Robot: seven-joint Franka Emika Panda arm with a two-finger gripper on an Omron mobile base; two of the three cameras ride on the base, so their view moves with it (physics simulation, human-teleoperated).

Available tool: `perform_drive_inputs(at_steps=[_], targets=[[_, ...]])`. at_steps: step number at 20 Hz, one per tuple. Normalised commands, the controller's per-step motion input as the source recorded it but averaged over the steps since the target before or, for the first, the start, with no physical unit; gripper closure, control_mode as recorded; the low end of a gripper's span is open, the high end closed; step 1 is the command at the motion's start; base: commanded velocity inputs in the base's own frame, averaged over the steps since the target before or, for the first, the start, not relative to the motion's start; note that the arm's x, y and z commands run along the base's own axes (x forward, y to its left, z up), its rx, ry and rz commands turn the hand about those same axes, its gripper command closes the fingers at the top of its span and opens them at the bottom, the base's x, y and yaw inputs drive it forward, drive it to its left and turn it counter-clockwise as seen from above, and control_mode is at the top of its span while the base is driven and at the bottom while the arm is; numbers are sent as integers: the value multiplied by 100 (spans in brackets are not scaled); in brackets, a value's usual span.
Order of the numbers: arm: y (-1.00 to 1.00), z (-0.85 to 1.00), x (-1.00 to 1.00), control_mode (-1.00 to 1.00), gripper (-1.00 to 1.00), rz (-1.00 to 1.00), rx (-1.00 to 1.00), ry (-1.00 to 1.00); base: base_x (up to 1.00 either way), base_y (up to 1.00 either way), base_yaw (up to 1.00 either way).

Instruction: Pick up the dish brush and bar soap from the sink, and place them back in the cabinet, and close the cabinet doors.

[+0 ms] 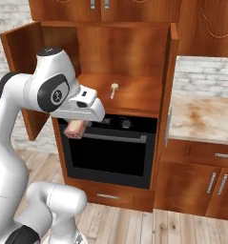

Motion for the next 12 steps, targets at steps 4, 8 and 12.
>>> perform_drive_inputs(at_steps=[4, 8, 12], targets=[[0, 0, 0, 100, 100, 0, 0, 0, 40, 0, -21], [0, 0, 0, 100, 100, 0, 0, 0, 50, 0, -19], [0, 0, 0, 100, 100, 0, 0, 0, 65, 1, -3]])
